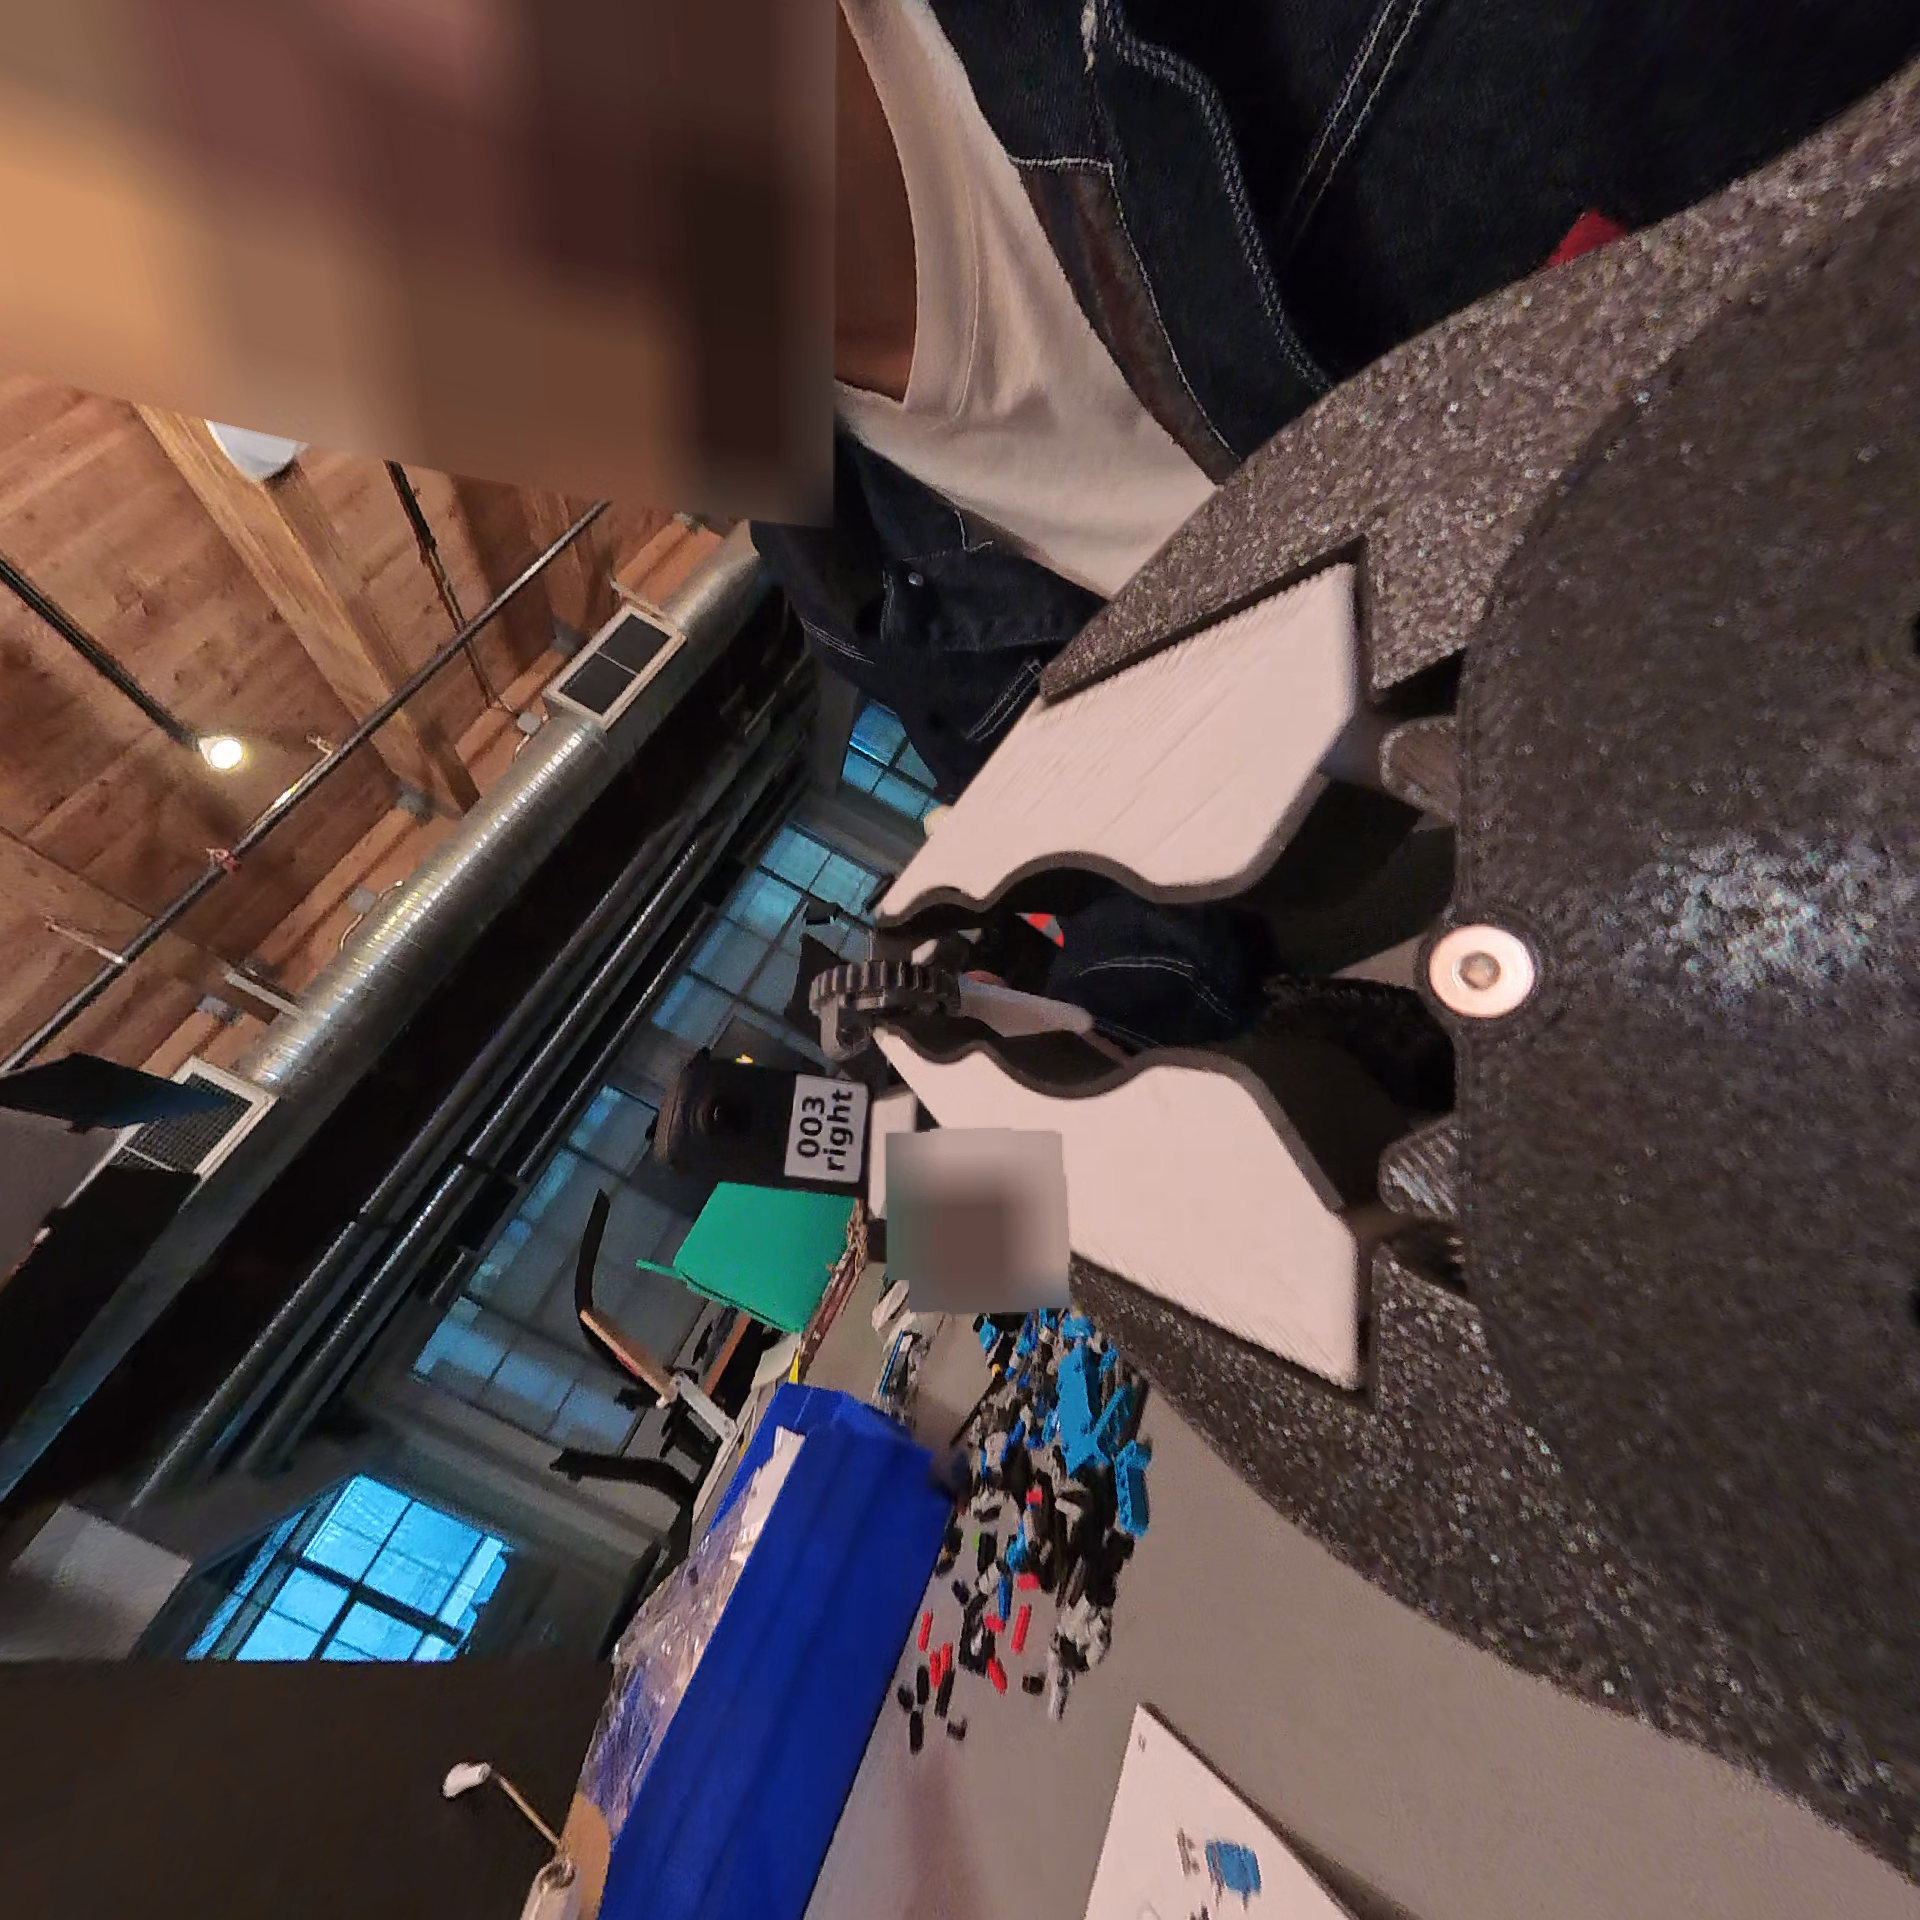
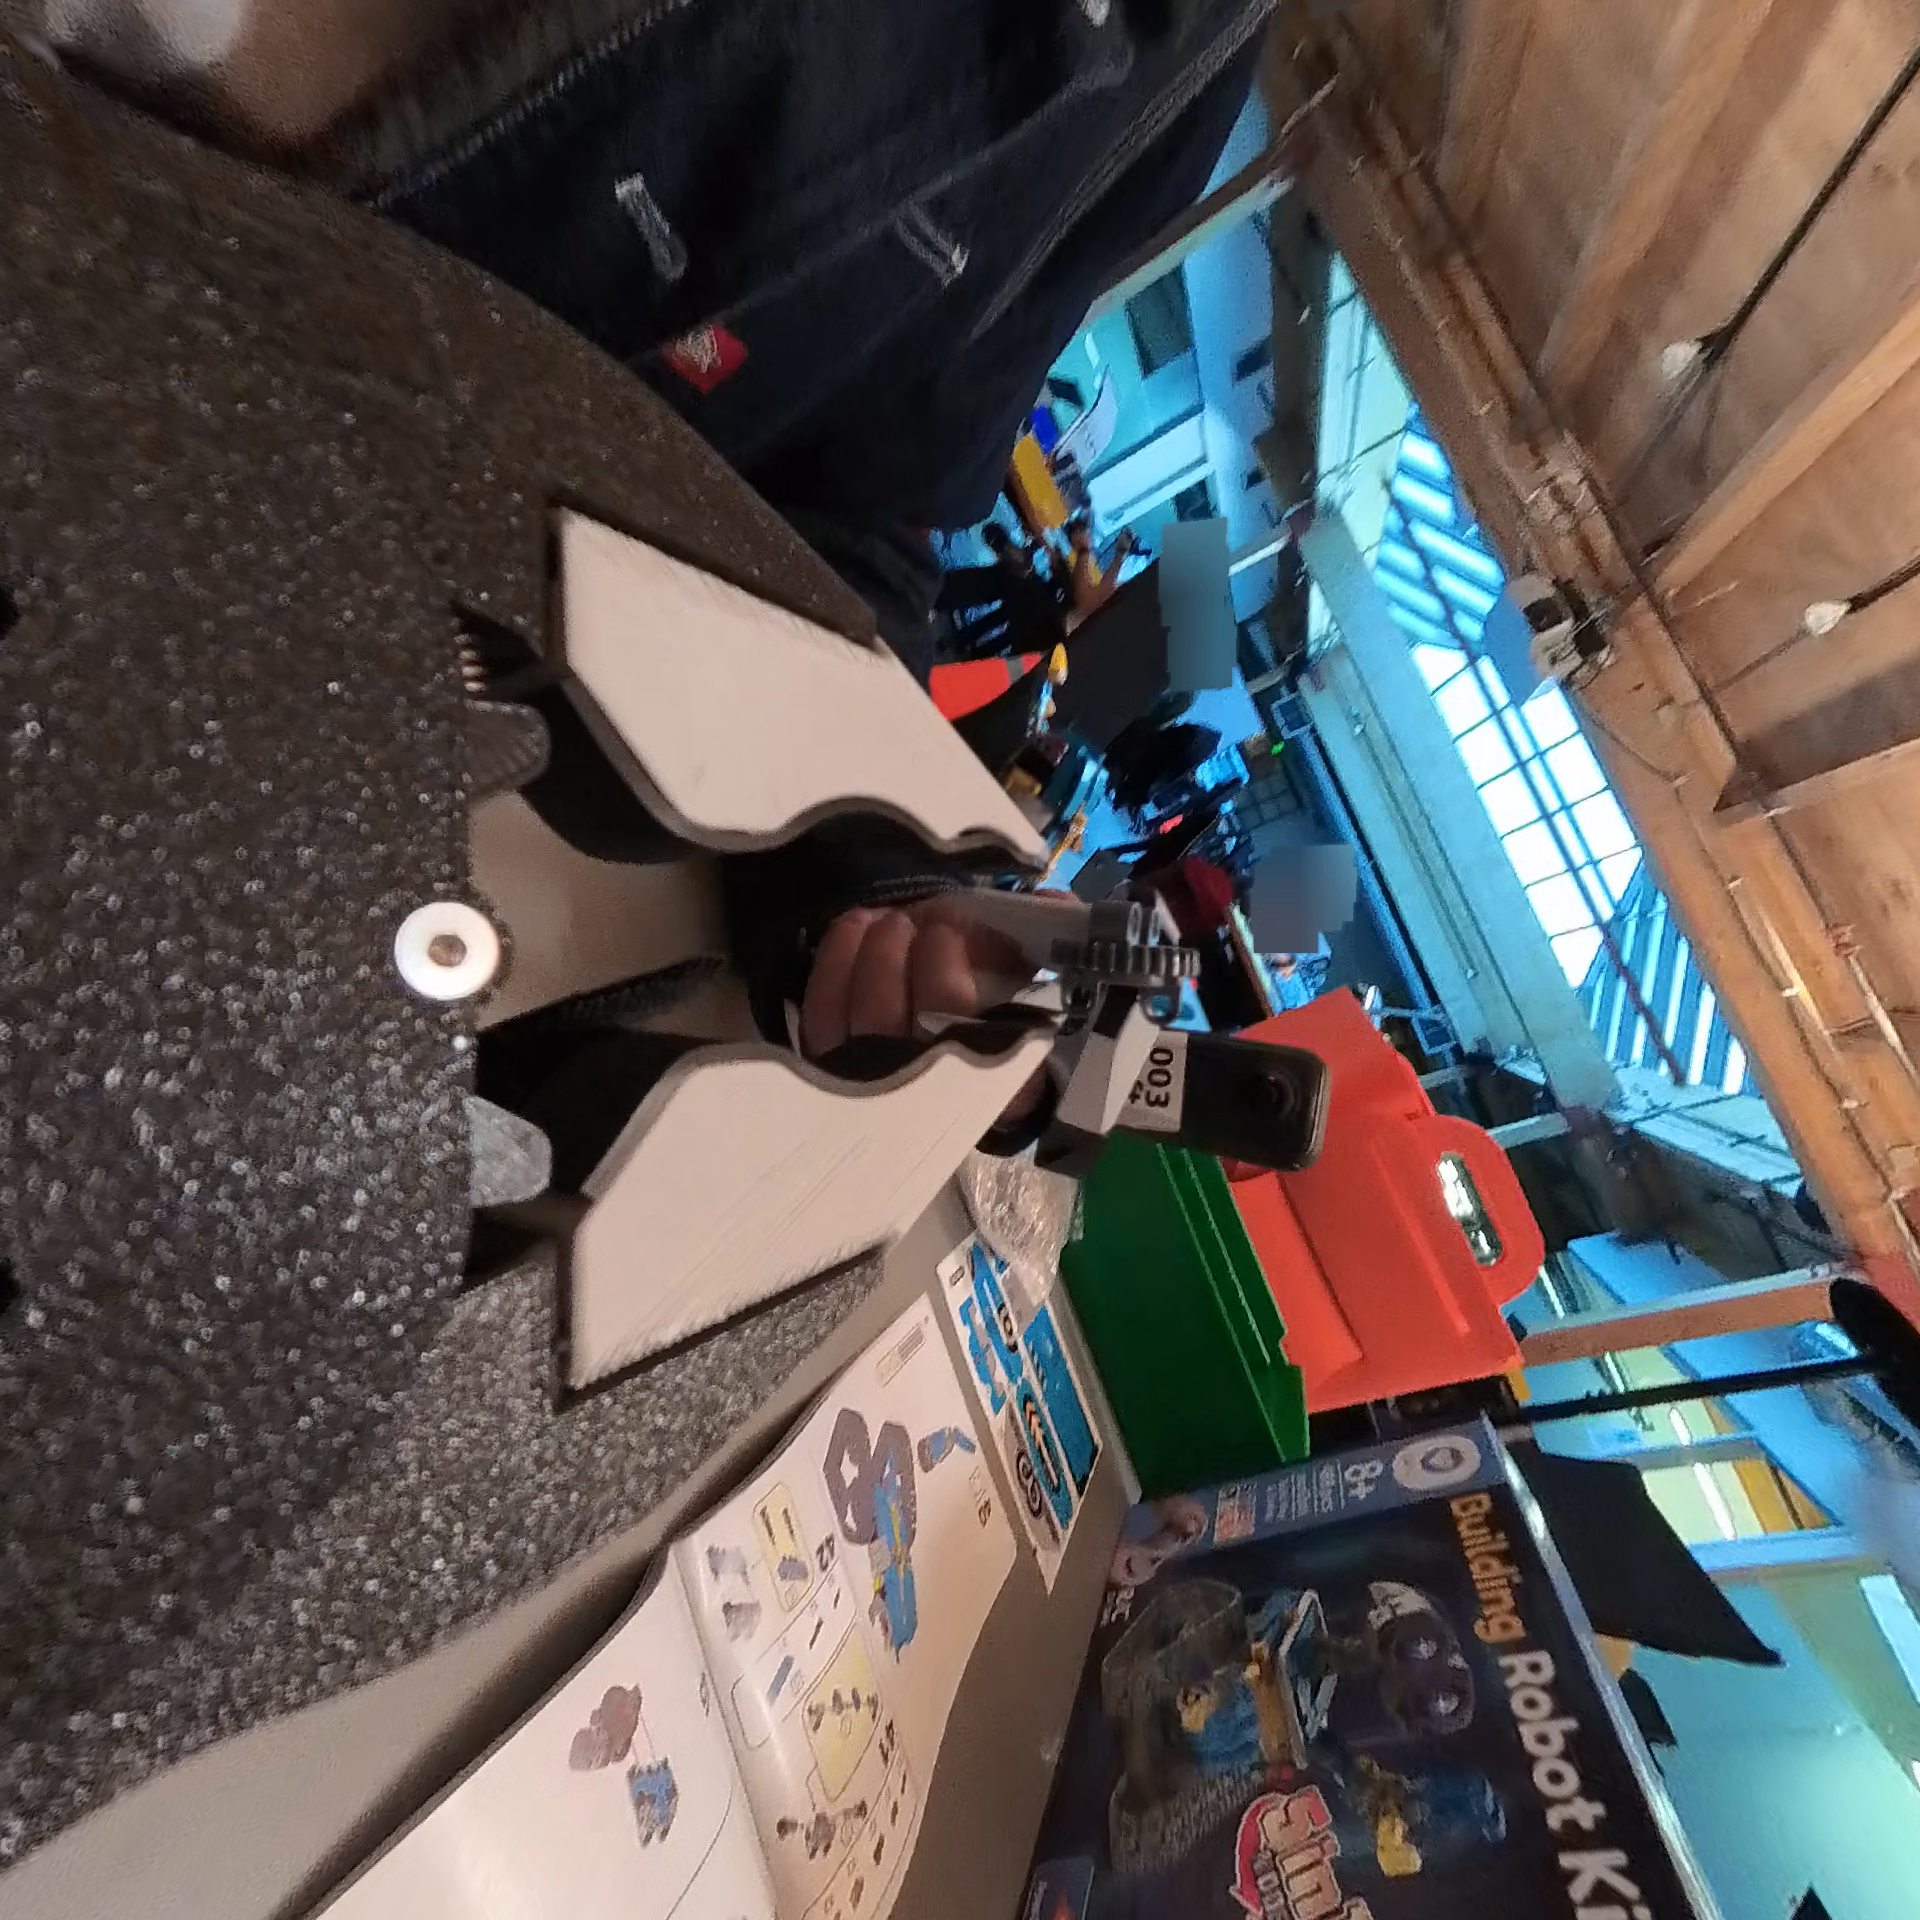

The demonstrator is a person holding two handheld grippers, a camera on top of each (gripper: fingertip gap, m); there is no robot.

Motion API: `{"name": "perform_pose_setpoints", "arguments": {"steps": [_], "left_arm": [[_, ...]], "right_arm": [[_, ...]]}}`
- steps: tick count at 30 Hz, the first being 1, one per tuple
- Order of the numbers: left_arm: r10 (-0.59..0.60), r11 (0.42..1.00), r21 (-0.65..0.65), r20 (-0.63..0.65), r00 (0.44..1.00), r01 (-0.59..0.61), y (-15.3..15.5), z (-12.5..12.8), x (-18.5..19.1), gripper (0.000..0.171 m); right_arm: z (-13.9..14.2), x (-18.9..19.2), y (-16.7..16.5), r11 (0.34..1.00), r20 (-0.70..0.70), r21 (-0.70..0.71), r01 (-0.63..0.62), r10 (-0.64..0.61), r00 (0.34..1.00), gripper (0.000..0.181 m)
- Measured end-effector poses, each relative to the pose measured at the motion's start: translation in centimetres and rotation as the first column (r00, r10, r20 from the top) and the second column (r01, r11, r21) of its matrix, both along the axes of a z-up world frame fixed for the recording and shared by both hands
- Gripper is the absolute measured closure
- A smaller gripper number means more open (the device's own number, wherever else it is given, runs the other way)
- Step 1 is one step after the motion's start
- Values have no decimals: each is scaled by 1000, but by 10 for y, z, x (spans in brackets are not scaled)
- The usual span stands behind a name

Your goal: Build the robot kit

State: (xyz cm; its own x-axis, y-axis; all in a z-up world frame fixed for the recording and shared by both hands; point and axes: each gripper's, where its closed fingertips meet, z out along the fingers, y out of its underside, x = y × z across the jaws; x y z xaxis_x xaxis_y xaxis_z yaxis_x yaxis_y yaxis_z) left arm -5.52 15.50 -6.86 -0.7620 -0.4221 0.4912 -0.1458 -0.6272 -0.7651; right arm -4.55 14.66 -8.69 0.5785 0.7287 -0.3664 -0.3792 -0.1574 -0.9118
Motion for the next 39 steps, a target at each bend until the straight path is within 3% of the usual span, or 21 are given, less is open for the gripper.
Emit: {"name": "perform_pose_setpoints", "arguments": {"steps": [7,32,39], "left_arm": [[-23,999,-35,-6,1000,23,-2,-1,2,156],[-20,1000,1,-36,999,20,-8,-5,4,156],[-6,1000,16,-56,998,7,-10,-8,9,156]], "right_arm": [[2,-2,2,995,57,57,76,-79,995,175],[1,4,3,1000,-122,-5,-12,11,992,164],[-1,8,3,1000,-73,2,16,-16,997,167]]}}
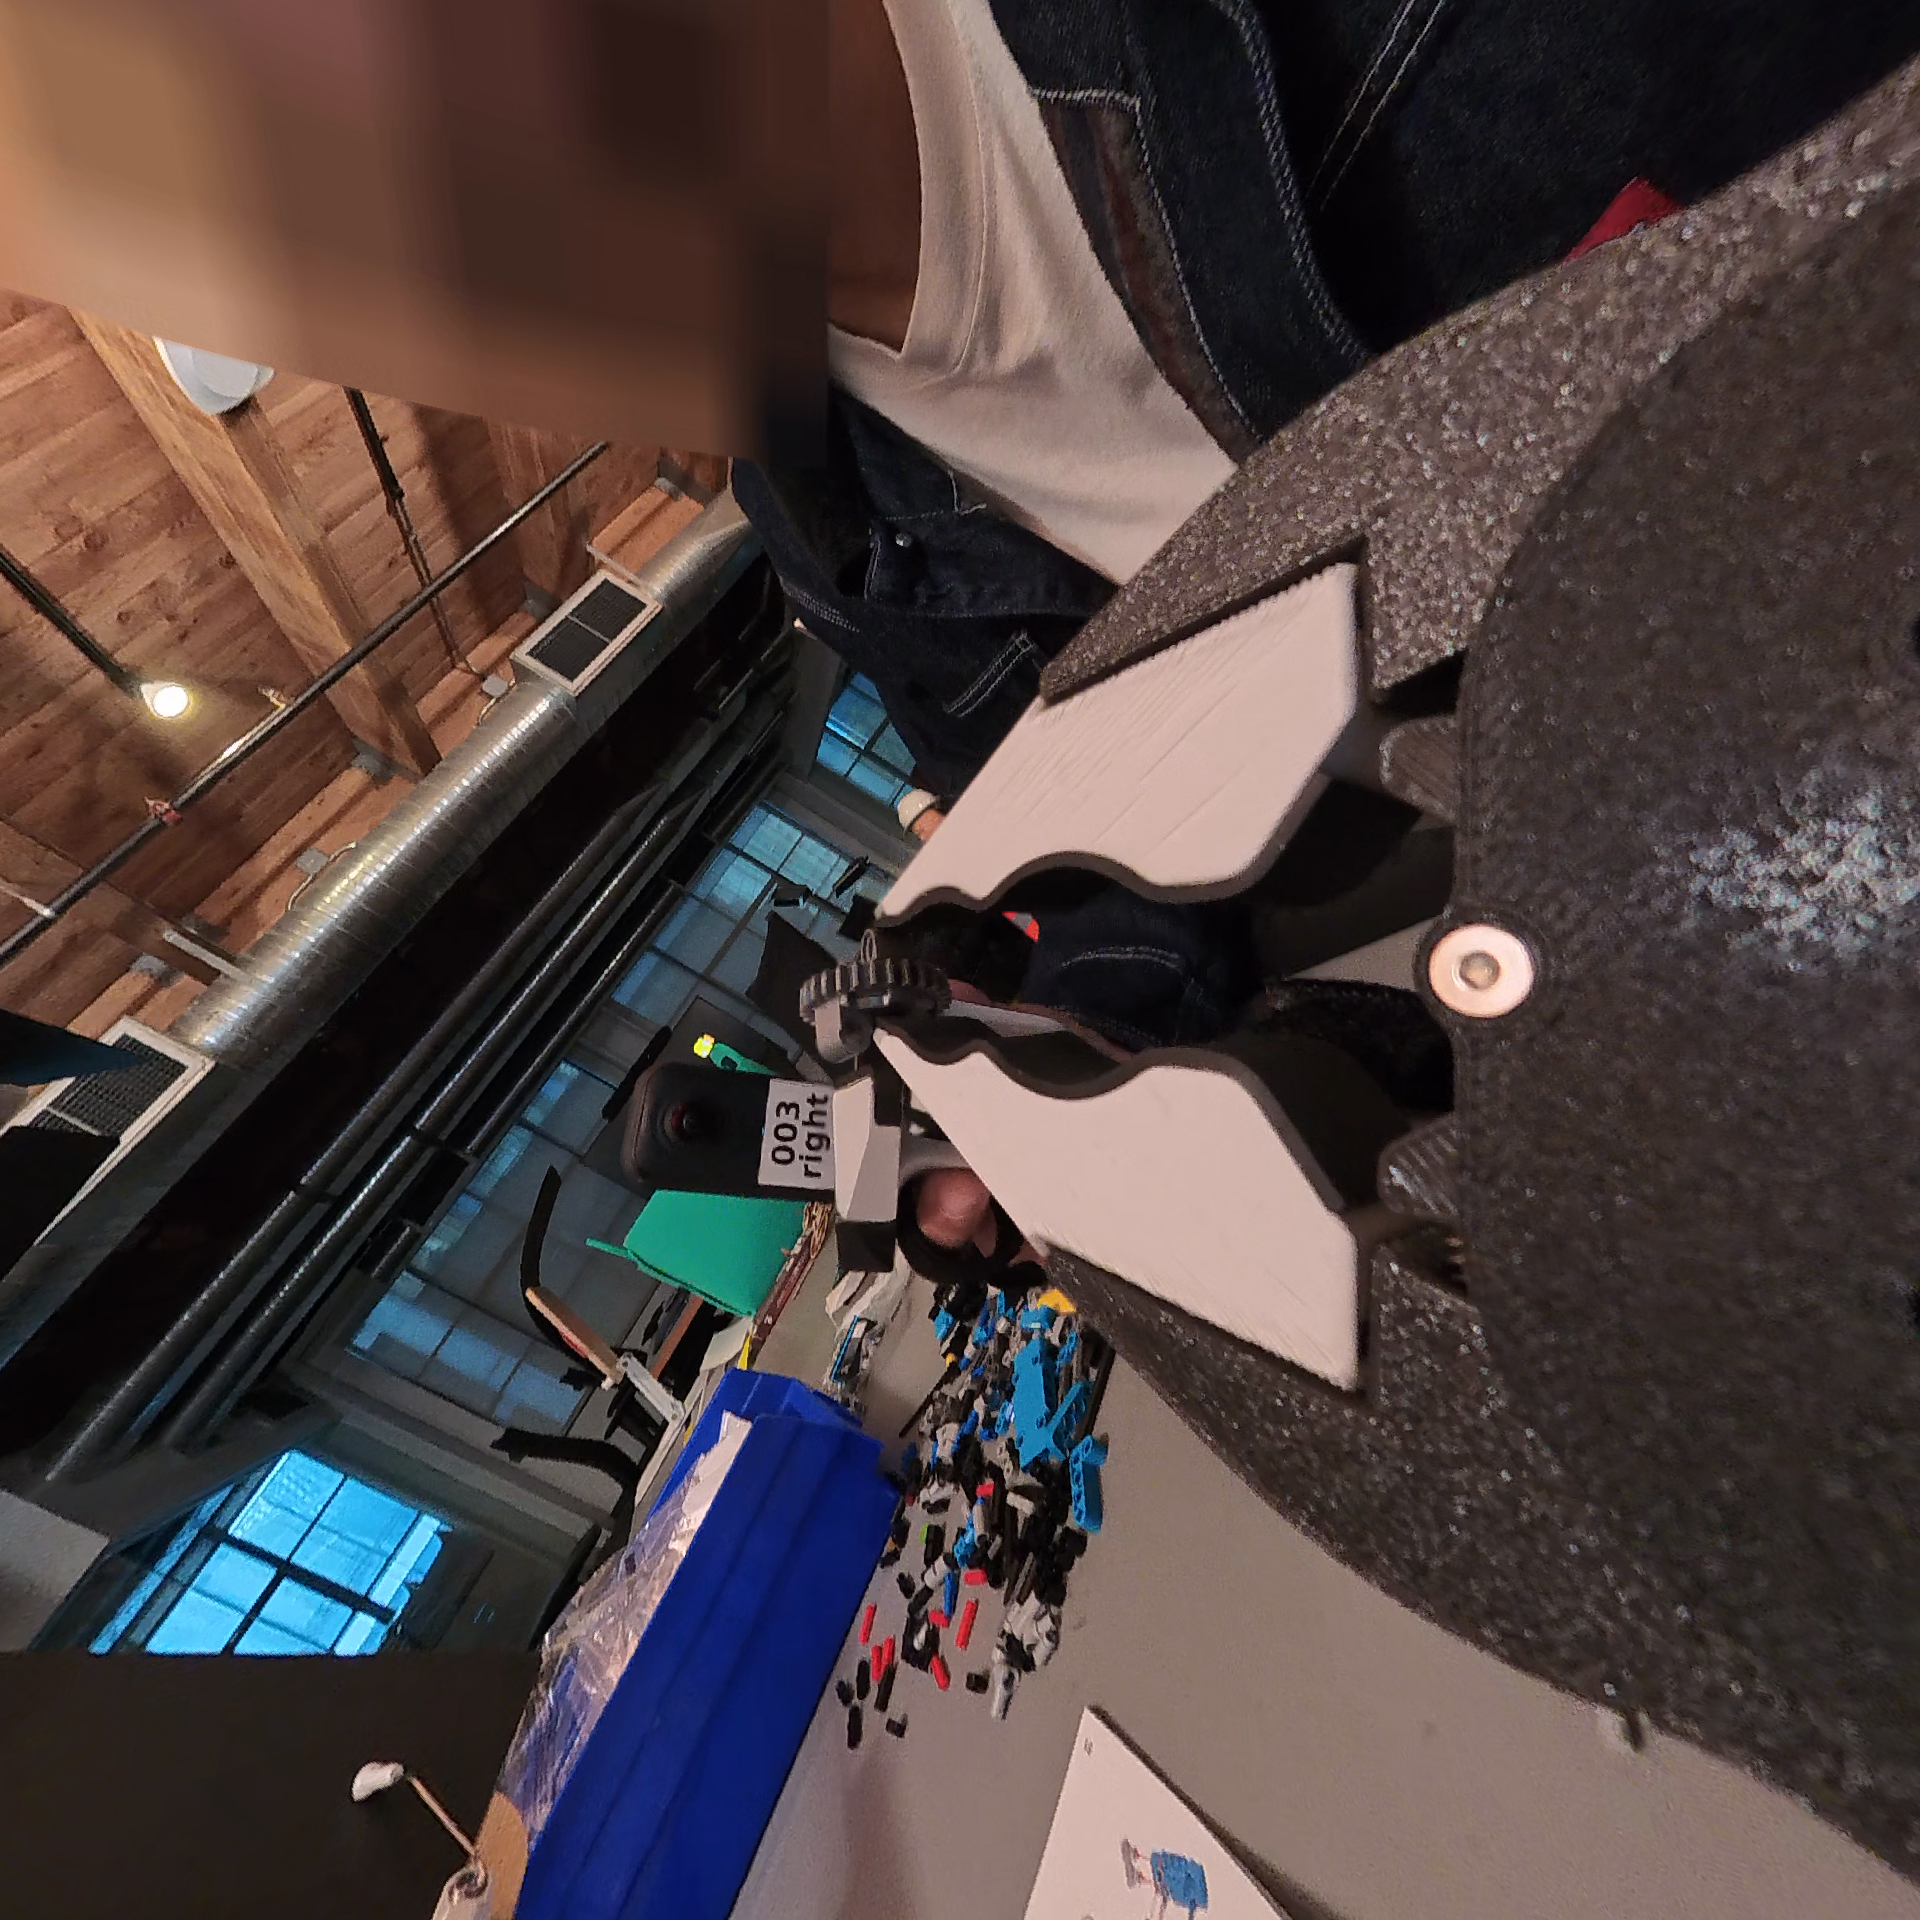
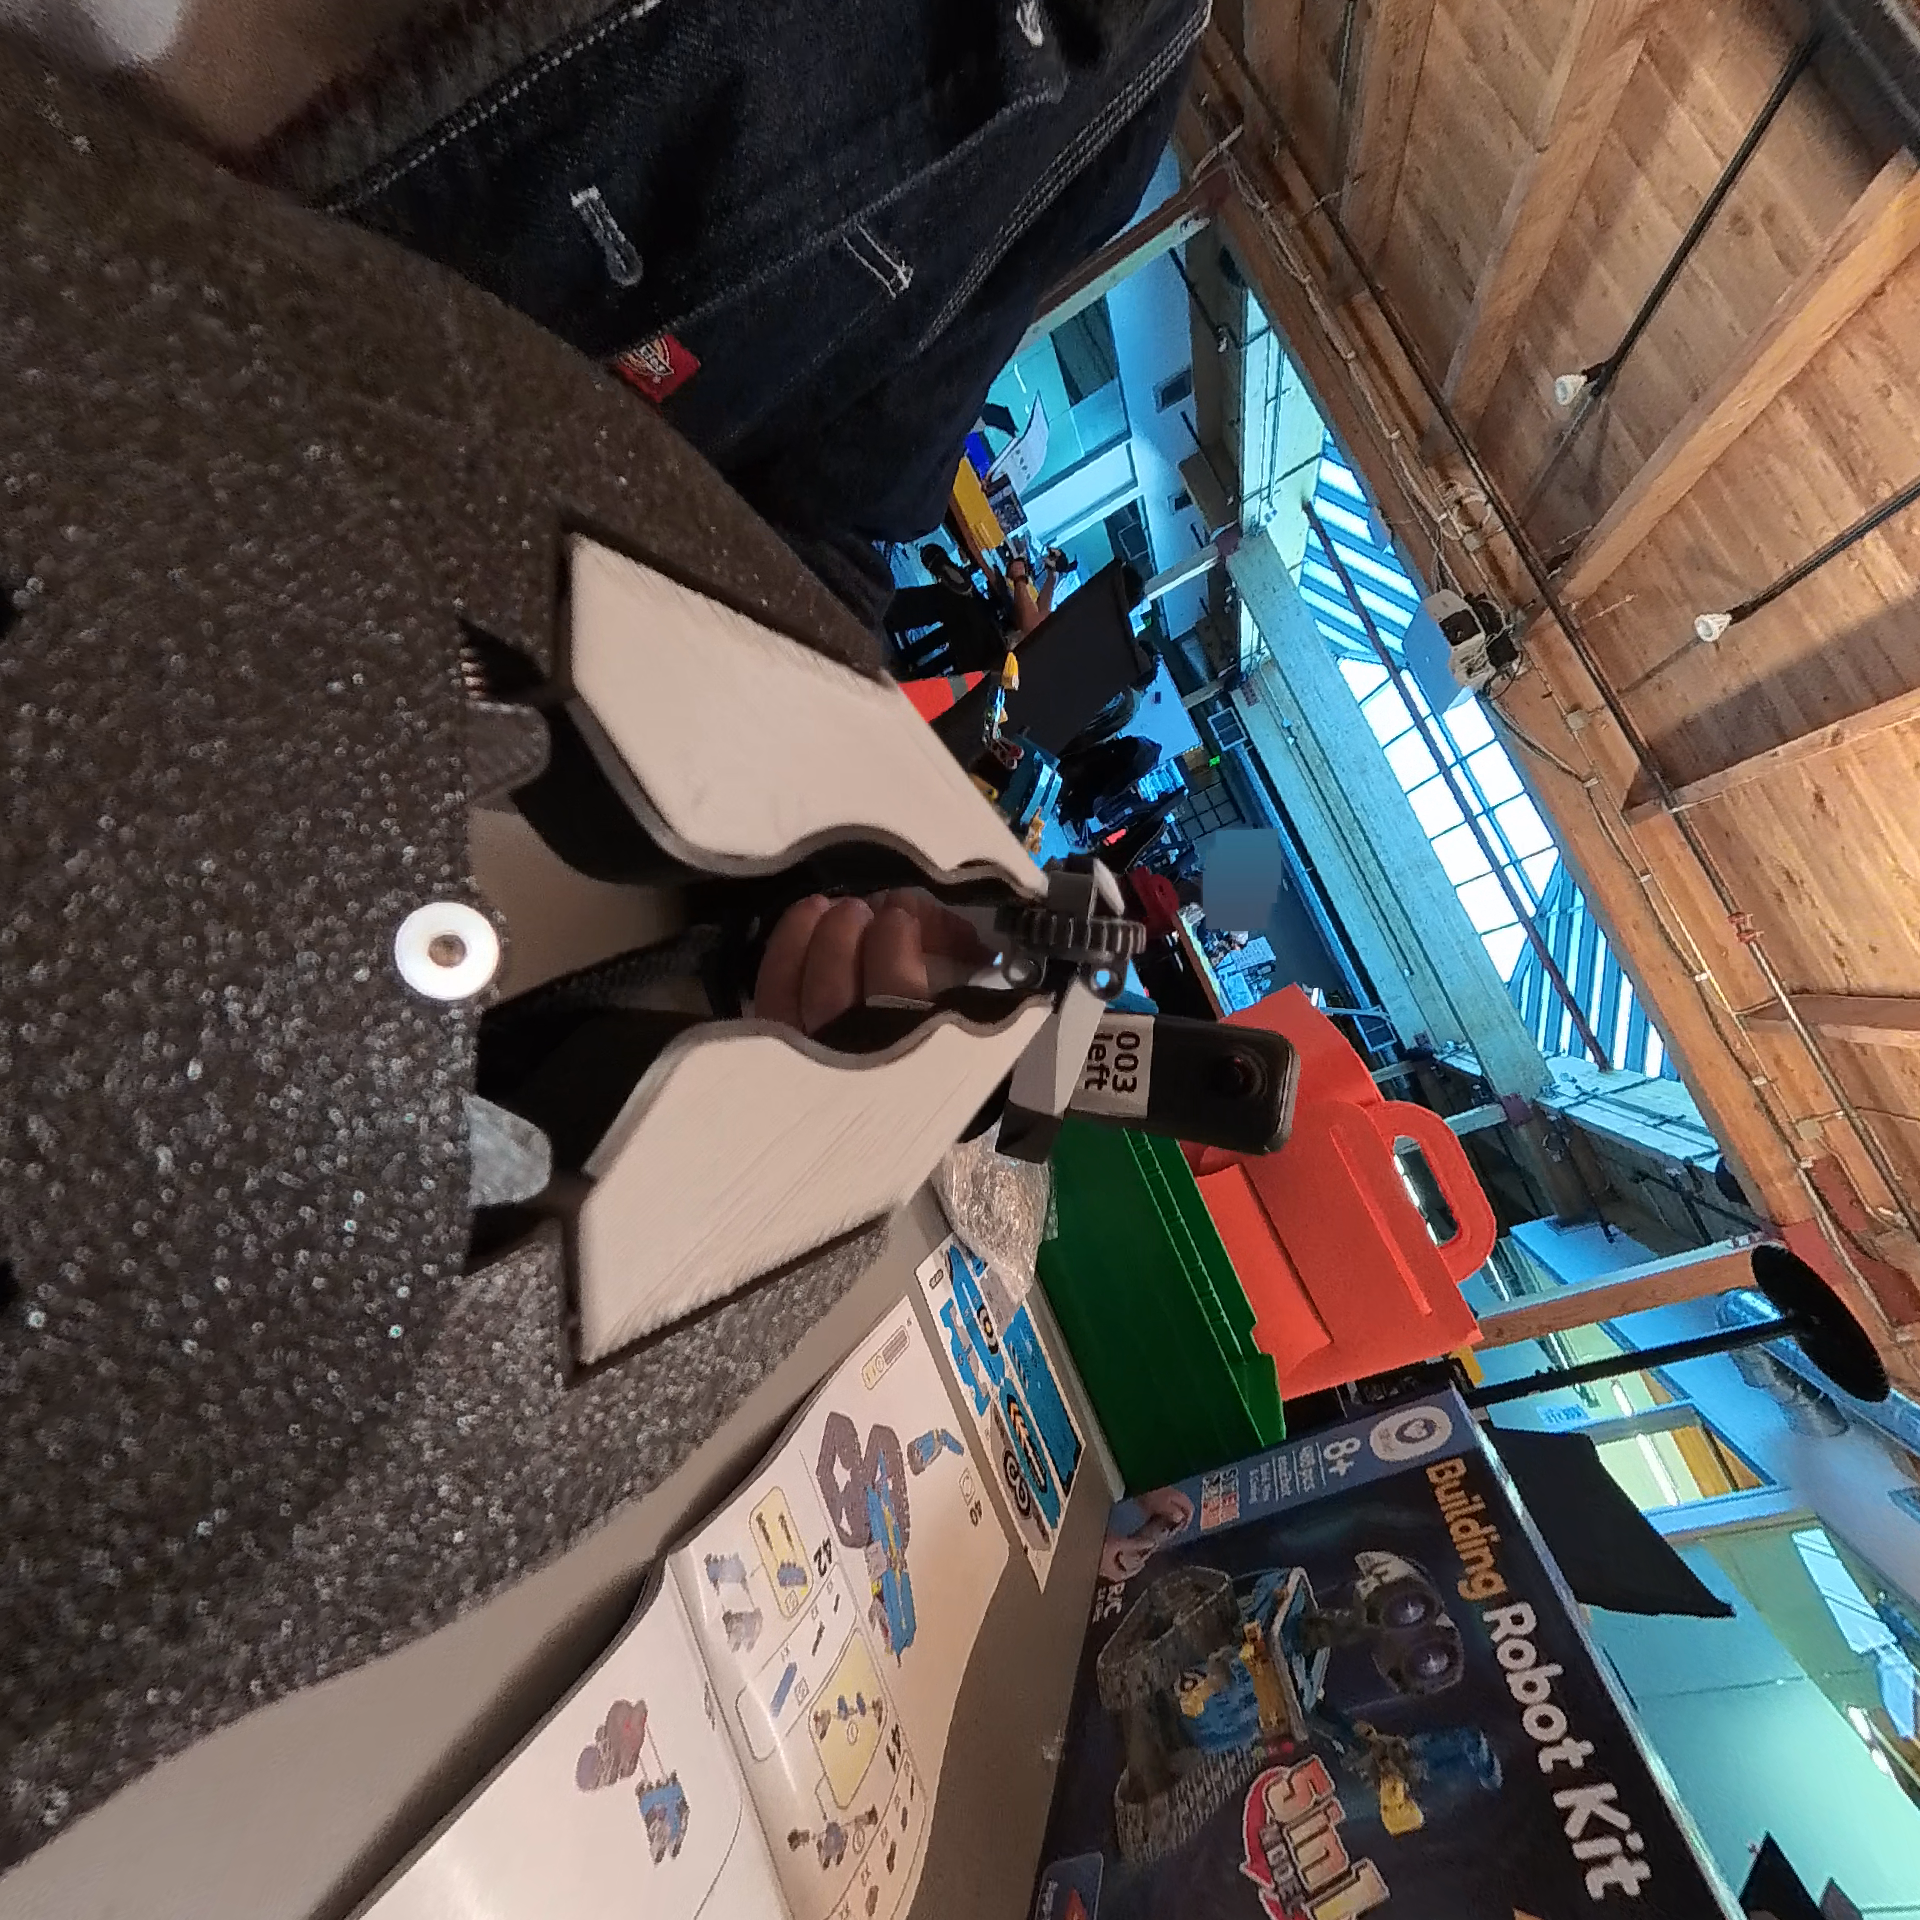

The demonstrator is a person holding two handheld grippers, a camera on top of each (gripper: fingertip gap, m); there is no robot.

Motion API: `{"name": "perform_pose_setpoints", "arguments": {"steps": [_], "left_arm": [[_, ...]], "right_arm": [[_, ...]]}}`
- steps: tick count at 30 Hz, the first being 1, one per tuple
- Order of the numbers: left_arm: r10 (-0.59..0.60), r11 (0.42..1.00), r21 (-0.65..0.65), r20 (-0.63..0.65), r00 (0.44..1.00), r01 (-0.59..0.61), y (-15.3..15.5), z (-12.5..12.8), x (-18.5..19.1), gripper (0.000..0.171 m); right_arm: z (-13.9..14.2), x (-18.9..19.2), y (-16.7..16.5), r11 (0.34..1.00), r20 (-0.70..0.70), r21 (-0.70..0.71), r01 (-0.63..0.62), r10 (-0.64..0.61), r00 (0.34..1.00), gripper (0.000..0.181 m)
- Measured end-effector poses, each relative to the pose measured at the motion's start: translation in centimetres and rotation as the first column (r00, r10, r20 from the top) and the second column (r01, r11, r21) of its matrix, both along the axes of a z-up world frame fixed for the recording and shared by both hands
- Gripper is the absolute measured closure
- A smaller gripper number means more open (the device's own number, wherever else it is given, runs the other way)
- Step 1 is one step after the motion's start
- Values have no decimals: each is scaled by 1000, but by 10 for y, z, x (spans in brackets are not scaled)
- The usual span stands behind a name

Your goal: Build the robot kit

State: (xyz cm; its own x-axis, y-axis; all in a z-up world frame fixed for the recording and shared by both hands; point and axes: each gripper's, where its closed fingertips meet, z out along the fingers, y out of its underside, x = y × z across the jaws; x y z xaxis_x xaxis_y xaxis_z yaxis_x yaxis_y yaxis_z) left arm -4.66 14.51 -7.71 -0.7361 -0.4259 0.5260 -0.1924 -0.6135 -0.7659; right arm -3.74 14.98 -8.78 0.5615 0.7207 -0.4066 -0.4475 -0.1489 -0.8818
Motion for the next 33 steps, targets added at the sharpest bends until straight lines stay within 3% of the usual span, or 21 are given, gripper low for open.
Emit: {"name": "perform_pose_setpoints", "arguments": {"steps": [3,6,8,11,14,18,24,26,28,33], "left_arm": [[62,998,4,-47,997,-62,10,-7,8,157],[150,988,46,-100,984,-146,21,-16,17,148],[199,978,91,-108,974,-189,23,-19,21,141],[289,945,195,-130,948,-262,22,-29,31,128],[339,923,241,-142,930,-300,20,-35,39,123],[348,925,208,-128,929,-318,19,-30,40,135],[340,932,179,-131,931,-315,22,-31,39,143],[302,948,138,-126,945,-285,21,-27,36,143],[295,952,113,-101,950,-284,24,-22,33,143],[296,951,116,-62,953,-288,28,-15,26,143]], "right_arm": [[-5,9,8,997,50,-13,81,-81,996,167],[-12,23,16,970,212,31,240,-241,947,167],[-18,33,21,922,376,118,370,-386,842,167],[-22,38,23,828,592,329,453,-555,584,167],[-20,38,23,726,651,506,466,-676,346,167],[-21,32,24,692,664,571,441,-705,248,167],[-21,29,24,680,666,597,425,-716,211,167],[-18,25,22,678,651,601,424,-723,232,166],[-19,20,22,715,655,555,426,-691,305,154],[-17,21,20,793,592,415,446,-608,529,149]]}}
